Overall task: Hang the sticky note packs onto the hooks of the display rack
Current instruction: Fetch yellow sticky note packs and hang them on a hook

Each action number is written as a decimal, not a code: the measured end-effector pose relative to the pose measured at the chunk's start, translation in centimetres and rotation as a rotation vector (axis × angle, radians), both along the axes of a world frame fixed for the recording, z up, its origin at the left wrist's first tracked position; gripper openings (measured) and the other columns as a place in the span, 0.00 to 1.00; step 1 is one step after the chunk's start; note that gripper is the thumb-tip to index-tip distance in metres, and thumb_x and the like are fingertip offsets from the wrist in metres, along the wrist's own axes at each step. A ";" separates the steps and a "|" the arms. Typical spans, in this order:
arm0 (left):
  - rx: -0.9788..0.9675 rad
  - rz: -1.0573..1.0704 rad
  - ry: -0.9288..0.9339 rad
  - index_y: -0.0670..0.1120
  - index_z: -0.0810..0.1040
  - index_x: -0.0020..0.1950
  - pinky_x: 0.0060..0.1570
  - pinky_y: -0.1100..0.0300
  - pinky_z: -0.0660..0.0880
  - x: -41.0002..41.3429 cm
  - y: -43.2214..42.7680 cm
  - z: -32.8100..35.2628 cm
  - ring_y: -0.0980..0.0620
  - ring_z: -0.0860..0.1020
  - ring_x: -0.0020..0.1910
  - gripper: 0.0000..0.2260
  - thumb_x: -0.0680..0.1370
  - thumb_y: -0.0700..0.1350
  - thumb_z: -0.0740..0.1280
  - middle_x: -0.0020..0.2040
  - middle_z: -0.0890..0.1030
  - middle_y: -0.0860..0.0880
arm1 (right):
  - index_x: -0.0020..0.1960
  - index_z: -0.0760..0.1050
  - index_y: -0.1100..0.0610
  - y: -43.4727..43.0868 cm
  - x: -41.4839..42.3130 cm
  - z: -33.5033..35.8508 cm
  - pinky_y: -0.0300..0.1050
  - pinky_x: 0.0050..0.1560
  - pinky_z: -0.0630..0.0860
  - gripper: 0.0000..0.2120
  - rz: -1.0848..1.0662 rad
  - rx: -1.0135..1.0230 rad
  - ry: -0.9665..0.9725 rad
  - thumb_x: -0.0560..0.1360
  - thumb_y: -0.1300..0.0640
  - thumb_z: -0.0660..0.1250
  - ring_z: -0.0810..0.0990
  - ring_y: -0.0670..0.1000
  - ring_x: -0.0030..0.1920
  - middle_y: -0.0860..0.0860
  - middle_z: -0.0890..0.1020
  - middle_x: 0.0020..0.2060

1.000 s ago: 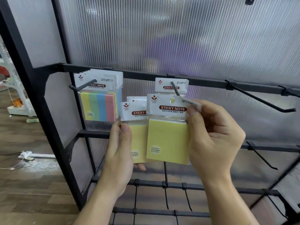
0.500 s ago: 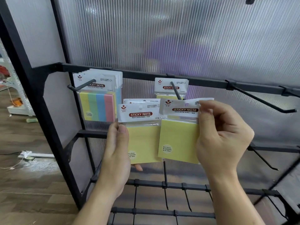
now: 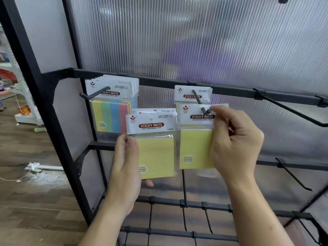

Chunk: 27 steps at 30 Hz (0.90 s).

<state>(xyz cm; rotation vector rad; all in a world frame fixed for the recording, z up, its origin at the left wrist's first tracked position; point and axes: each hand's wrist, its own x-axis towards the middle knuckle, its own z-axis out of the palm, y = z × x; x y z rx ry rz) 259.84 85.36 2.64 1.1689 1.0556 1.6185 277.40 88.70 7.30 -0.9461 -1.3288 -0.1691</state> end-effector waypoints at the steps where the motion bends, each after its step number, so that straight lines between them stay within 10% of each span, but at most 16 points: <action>1: 0.003 0.010 0.001 0.52 0.72 0.58 0.21 0.58 0.72 -0.1 0.0 0.0 0.53 0.81 0.35 0.19 0.75 0.61 0.54 0.44 0.82 0.54 | 0.49 0.82 0.60 0.6 0.1 0.0 0.30 0.42 0.70 0.11 -0.031 0.001 -0.036 0.74 0.68 0.63 0.76 0.43 0.39 0.49 0.79 0.37; 18: 0.045 0.021 -0.007 0.52 0.73 0.61 0.20 0.57 0.72 -1.1 0.1 0.6 0.51 0.81 0.37 0.20 0.76 0.60 0.54 0.46 0.83 0.52 | 0.70 0.71 0.55 6.1 0.1 -0.3 0.31 0.41 0.61 0.24 -0.057 -0.355 -0.219 0.77 0.70 0.57 0.68 0.48 0.44 0.52 0.70 0.46; 27: 0.045 -0.053 -0.013 0.56 0.73 0.59 0.23 0.57 0.72 -0.1 0.3 1.0 0.51 0.81 0.37 0.17 0.77 0.61 0.53 0.46 0.83 0.53 | 0.44 0.80 0.61 0.9 -1.1 -0.4 0.25 0.34 0.66 0.09 -0.007 -0.110 -0.072 0.74 0.60 0.62 0.73 0.43 0.35 0.50 0.74 0.39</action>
